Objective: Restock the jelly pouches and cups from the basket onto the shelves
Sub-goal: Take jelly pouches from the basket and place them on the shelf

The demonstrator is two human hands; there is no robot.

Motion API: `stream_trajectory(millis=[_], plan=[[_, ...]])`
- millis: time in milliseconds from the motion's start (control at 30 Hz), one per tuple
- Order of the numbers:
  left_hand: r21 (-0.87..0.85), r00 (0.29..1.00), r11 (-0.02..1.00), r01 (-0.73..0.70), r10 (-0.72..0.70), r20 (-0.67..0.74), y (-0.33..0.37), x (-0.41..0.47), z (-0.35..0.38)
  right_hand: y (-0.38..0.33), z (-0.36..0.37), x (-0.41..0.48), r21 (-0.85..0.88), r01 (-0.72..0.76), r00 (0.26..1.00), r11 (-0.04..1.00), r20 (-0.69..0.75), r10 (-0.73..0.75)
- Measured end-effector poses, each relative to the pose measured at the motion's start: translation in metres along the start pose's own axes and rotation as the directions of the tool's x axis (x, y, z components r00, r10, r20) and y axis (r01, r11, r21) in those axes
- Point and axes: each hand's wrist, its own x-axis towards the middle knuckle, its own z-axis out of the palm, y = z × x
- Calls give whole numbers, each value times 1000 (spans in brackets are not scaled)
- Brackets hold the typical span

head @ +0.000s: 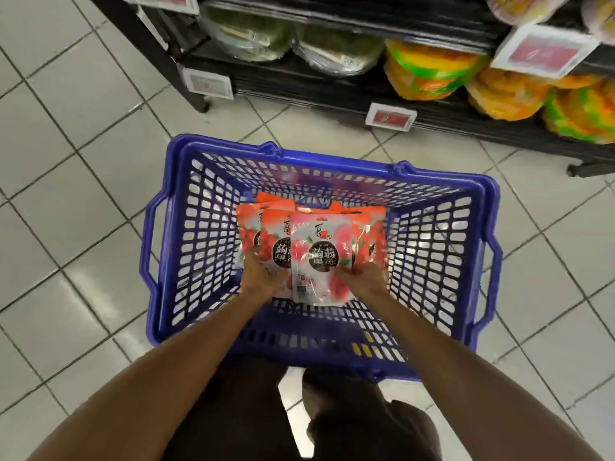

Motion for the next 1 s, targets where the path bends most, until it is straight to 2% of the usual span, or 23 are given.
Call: stream_trajectory(millis=[67, 233, 400, 533, 633, 833, 1000], plan=[[49, 997, 995, 82, -81, -15, 0, 18, 4, 2, 13, 9, 35, -67, 998, 997, 23, 66], [254, 964, 931, 261, -238, -117, 2, 31, 15, 4, 25, 14, 70, -82, 995, 994, -44, 85], [133, 962, 956, 262, -248, -118, -1, 37, 14, 17, 16, 10, 52, -73, 990, 996, -113, 79], [2, 964, 965, 262, -262, 36, -5, 32, 5, 28, 6, 2, 52, -84, 990, 995, -112, 90], [11, 959, 964, 266, -266, 99, 2, 5, -4, 26, -1, -17, 176, -83, 991, 981, -88, 100], [-302, 977, 938, 172, -123, 174, 50, -97, -59, -10, -38, -108, 539, -13, 996, 842, -72, 61], [-432, 986, 897, 91, -20, 166, 125, -214, -133, -59, -106, -236, 684, 143, 989, 715, -125, -79]])
